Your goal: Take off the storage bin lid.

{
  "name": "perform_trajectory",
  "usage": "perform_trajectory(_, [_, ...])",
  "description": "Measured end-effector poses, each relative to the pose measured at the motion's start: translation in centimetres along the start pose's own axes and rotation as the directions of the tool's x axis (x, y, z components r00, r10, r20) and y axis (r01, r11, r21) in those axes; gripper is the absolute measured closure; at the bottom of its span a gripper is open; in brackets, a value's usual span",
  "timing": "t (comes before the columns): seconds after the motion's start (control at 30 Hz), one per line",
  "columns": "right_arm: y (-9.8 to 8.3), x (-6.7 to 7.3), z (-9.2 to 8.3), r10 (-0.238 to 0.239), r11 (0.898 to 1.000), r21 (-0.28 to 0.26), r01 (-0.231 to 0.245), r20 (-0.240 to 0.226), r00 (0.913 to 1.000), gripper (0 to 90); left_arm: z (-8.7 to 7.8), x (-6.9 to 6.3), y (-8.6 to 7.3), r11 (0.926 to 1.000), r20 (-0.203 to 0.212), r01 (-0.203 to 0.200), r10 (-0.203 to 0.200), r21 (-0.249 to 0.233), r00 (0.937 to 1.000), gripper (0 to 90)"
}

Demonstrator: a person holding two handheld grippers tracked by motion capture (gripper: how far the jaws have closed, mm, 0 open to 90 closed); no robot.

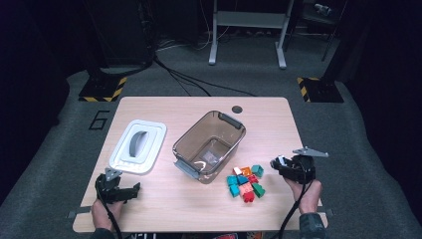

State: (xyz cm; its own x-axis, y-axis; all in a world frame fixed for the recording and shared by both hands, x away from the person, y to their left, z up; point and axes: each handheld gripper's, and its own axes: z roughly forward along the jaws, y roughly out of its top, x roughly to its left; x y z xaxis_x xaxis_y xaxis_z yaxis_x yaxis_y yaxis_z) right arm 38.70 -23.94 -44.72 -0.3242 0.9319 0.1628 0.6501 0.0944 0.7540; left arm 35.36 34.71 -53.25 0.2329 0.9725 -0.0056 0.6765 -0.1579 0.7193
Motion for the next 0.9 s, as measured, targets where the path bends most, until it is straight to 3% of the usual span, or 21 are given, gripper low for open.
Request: perform_trajectory(0.9, [7.0, 2.5, -1.5, -0.061, 0.997, -0.056, 0.058, -0.047, 0.9971, 54.2, 0.1, 0.0, 0.1, 1.0, -0.007, 0.0, 0.0, 0.004, 1.0, 0.3])
